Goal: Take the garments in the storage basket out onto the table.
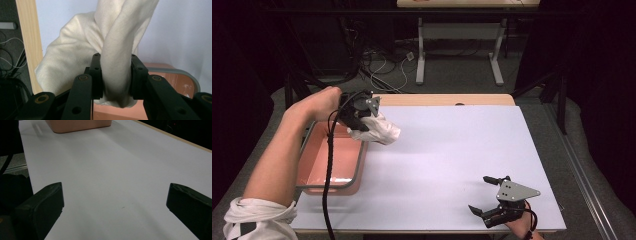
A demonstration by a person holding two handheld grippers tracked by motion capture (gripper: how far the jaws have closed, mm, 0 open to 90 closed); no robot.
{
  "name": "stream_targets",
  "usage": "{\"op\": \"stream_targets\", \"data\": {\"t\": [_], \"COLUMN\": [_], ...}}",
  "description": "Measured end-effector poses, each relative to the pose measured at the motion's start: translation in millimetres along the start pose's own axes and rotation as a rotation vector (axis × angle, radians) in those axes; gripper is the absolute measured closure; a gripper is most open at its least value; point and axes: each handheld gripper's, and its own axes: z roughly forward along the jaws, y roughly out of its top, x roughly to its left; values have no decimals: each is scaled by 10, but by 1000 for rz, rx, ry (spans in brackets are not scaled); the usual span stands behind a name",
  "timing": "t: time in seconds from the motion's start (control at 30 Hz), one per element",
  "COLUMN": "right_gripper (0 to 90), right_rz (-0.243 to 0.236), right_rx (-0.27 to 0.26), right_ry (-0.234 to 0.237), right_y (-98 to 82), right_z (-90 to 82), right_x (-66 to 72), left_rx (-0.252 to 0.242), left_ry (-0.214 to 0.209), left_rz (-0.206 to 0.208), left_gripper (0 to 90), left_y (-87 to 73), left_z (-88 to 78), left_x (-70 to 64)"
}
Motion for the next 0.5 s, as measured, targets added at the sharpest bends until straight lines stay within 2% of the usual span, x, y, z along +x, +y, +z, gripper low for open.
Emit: {"op": "stream_targets", "data": {"t": [0.3, 0.43, 0.5], "right_gripper": [9, 9, 9], "right_rz": [-3, -3, -2], "right_rx": [3, 3, 2], "right_ry": [0, 0, 0], "right_y": [0, -1, -1], "right_z": [1, 0, -1], "right_x": [-1, 0, 1], "left_rx": [-20, -15, -19], "left_ry": [-15, -29, -32], "left_rz": [24, 56, 58], "left_gripper": [696, 696, 696], "left_y": [172, 277, 298], "left_z": [69, 121, 131], "left_x": [10, 24, 24]}}
